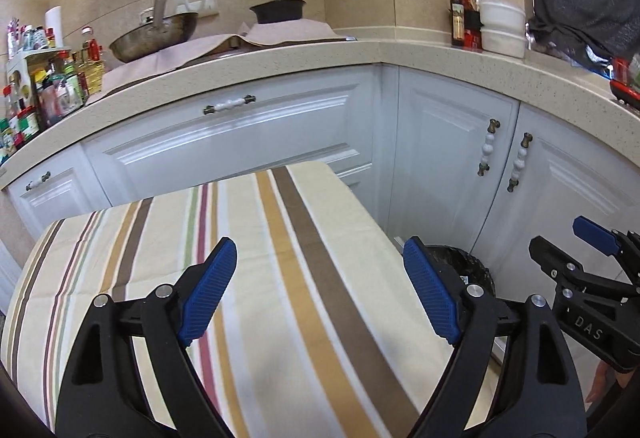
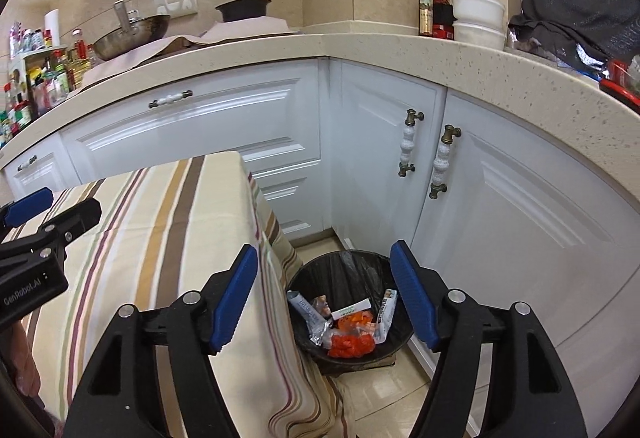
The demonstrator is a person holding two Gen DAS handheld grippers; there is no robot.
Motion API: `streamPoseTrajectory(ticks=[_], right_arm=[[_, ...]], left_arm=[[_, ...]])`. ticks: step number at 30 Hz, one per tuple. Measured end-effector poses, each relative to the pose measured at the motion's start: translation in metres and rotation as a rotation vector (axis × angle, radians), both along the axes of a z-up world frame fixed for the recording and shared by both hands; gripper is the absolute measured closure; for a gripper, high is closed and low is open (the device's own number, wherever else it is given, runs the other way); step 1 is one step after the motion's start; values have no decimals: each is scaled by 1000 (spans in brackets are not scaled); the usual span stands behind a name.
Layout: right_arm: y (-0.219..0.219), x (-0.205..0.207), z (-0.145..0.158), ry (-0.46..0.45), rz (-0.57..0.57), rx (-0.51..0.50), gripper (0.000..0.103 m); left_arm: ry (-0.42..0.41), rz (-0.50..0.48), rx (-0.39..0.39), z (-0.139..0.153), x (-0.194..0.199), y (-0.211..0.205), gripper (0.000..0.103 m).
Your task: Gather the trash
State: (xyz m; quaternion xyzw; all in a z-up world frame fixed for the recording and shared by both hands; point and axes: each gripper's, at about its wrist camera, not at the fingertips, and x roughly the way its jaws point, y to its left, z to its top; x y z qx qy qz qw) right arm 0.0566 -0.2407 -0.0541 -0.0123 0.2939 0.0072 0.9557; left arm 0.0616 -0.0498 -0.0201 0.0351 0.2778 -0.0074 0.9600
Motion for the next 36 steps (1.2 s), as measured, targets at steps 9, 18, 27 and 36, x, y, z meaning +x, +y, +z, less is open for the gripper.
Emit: streamPoseTrajectory(ticks=[9,18,27,36], right_arm=[[12,-34,8,-18,-12,-8,28],[24,-68,26,-72,-25,-33,26],[25,-89,42,-125,-44,-49,24],[20,-99,46,-138,-71,-47,24]], left_arm=[[-35,-1,-20,8,-32,16,15],[-76,-29,-57,20,-60,23,14],[-94,-52,-74,27,-76,25,13],[-99,-66,-83,30,-81,22,13]])
